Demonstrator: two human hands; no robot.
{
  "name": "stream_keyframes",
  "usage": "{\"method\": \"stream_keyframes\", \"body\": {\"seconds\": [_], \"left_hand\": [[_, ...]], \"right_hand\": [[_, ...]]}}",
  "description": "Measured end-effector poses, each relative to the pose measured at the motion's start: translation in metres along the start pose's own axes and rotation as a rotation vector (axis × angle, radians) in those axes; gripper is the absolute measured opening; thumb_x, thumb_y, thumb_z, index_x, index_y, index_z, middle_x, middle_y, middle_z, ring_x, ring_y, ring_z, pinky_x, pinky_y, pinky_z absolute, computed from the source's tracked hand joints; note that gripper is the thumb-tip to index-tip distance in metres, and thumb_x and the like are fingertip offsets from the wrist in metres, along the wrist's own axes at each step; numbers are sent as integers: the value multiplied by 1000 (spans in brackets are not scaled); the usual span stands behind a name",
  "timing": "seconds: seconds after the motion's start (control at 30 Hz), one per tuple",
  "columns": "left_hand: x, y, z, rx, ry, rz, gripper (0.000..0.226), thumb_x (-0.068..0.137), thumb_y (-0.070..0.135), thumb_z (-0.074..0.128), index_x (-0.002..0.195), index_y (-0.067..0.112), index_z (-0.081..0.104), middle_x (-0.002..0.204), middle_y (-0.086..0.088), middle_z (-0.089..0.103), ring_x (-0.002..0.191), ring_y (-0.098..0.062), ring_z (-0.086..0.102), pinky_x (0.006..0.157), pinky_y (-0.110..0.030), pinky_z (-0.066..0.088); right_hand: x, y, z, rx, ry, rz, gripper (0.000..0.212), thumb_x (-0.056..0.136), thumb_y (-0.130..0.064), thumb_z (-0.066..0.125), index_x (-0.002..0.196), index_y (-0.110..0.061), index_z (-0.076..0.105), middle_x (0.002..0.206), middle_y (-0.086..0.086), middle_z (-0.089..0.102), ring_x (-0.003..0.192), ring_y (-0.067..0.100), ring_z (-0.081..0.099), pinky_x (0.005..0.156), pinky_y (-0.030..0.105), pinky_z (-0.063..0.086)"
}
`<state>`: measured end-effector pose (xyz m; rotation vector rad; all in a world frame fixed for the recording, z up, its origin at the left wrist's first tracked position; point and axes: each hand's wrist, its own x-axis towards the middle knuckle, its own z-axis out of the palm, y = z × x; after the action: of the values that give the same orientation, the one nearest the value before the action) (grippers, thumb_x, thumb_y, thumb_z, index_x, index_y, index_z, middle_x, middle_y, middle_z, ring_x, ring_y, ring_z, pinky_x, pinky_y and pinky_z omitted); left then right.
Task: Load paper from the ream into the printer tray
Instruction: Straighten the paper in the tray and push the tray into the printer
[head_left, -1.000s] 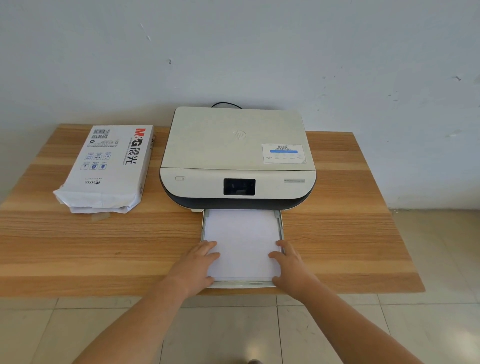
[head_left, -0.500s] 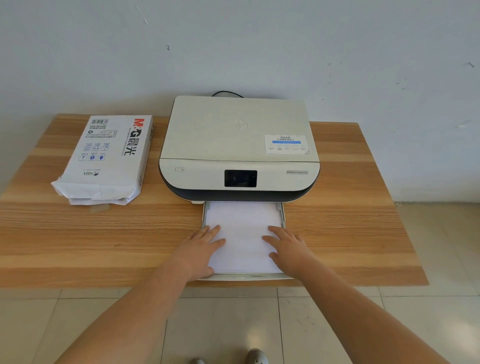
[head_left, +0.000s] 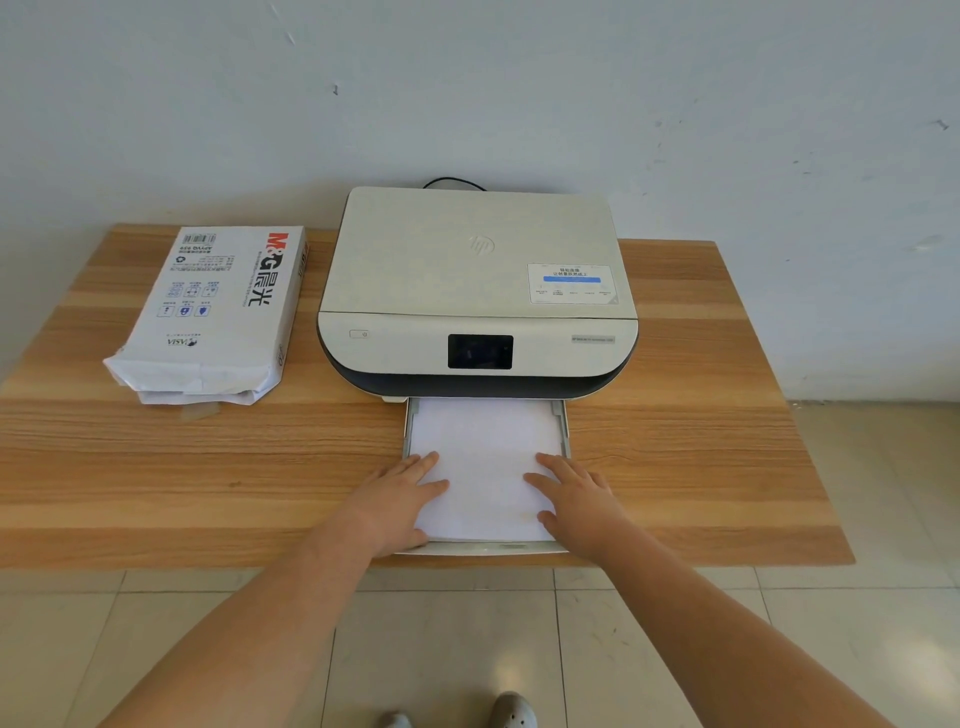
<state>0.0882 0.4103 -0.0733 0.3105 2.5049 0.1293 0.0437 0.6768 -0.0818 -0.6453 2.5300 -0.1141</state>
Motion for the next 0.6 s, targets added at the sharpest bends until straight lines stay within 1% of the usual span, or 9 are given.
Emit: {"method": "stream_keyframes", "body": {"seconds": [0.23, 0.33, 0.43, 0.5, 0.6], "left_hand": [[-4, 3, -1, -23, -12, 5, 73, 90, 35, 55, 150, 33, 13, 160, 5, -14, 148, -16, -5, 120, -38, 10], [-5, 1, -2, -65, -23, 4, 74, 89, 37, 57, 150, 34, 15, 160, 10, -14, 147, -13, -7, 119, -36, 9], [-6, -1, -4, -124, -29, 2, 77, 85, 44, 58, 150, 35, 17, 159, 14, -11, 147, -11, -6, 120, -36, 10], [-6, -3, -5, -135, -18, -7, 72, 88, 48, 54, 149, 34, 19, 160, 14, -9, 147, -10, -4, 120, -36, 11], [-1, -3, -4, -6, 43, -4, 60, 95, 44, 44, 149, 33, 21, 161, 9, -5, 148, -14, -2, 120, -41, 9]], "right_hand": [[-2, 0, 1, 7, -6, 2, 57, 99, -32, 43, 152, -32, 22, 163, -6, 4, 149, 19, 3, 119, 43, 9], [-2, 0, 1, 21, -3, 6, 57, 98, -31, 44, 151, -32, 23, 163, -5, 5, 149, 19, 3, 120, 42, 9], [-2, -1, 0, 37, 21, 11, 57, 98, -31, 45, 151, -32, 24, 162, -5, 5, 149, 18, 5, 120, 42, 11], [0, -2, -1, 46, 45, 13, 55, 99, -33, 43, 150, -31, 25, 162, -5, 7, 148, 18, 7, 119, 41, 11], [5, -2, -2, 22, 49, 12, 53, 100, -35, 39, 151, -31, 24, 162, -5, 5, 149, 17, 5, 119, 41, 10]]}}
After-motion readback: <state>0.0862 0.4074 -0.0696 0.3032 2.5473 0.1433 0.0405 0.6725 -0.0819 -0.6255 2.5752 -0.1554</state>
